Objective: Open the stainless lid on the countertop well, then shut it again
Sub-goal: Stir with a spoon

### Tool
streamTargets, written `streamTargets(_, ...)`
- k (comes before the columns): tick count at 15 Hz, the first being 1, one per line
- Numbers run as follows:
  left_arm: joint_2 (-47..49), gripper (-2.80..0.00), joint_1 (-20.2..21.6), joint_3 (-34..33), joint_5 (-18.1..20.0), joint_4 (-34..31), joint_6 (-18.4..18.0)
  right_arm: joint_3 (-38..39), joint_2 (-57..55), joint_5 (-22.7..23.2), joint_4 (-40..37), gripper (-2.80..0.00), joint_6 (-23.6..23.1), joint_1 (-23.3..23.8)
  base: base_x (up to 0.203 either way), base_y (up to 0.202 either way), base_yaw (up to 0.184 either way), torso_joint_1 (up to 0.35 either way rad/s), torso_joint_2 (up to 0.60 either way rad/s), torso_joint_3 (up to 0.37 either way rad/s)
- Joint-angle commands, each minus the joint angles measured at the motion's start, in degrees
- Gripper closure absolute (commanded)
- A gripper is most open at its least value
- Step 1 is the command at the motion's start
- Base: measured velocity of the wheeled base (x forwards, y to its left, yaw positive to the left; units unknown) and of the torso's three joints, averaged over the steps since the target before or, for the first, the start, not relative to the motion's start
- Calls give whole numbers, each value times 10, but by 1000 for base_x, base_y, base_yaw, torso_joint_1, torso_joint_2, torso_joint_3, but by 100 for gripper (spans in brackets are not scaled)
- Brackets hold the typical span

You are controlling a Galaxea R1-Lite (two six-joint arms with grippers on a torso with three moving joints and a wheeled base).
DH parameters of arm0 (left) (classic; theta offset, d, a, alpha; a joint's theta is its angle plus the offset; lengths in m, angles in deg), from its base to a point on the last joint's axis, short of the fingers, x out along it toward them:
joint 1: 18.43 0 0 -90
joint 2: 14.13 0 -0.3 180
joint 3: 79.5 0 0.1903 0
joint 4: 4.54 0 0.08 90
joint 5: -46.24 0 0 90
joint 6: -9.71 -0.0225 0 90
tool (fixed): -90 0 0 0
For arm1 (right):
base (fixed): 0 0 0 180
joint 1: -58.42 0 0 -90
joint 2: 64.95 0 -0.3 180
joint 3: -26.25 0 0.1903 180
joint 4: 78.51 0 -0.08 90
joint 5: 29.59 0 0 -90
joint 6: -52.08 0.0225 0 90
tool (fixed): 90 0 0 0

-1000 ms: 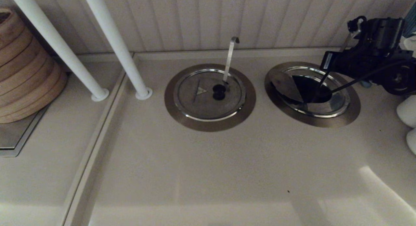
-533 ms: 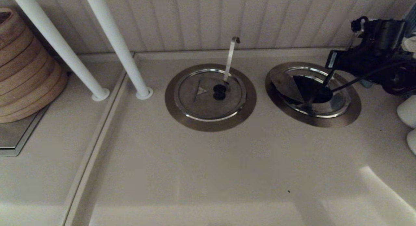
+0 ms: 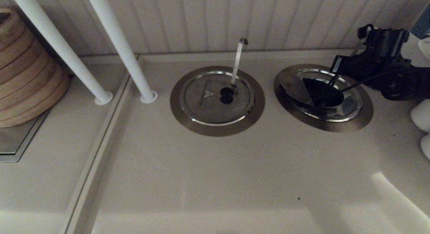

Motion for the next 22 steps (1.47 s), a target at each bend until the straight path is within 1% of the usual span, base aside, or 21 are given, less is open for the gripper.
streamTargets(1, 1, 0, 0, 0, 0, 0, 0, -15, -19, -1, 2, -280, 10, 0, 0, 0, 0, 0, 0, 0)
streamTargets(4, 1, 0, 0, 0, -1, 0, 0, -35, -29, -4, 2, -280, 24, 2, 0, 0, 0, 0, 0, 0)
streamTargets(11, 1, 0, 0, 0, -1, 0, 0, -26, -3, -7, 4, -280, 30, -1, 0, 0, 0, 0, 0, 0)
streamTargets(14, 1, 0, 0, 0, 0, 0, 0, -19, 25, -16, 0, -280, 30, -1, 0, 0, 0, 0, 0, 0)
streamTargets(16, 1, 0, 0, 0, -1, 0, 0, 7, 67, -16, -10, -280, 24, -5, 0, 0, 0, 0, 0, 0)
streamTargets(19, 1, 0, 0, 0, -1, 0, 0, 62, 127, -12, -44, -280, -20, -26, 0, 0, 0, 0, 0, 0)
streamTargets(20, 1, 0, 0, 0, 0, 0, 0, 74, 145, -11, -46, -280, -25, -34, 0, 0, 0, 0, 0, 0)
streamTargets(22, 1, 0, 0, 0, -1, 0, 0, 111, 187, 8, -51, -280, -29, -57, 0, 0, 0, 0, 0, 0)
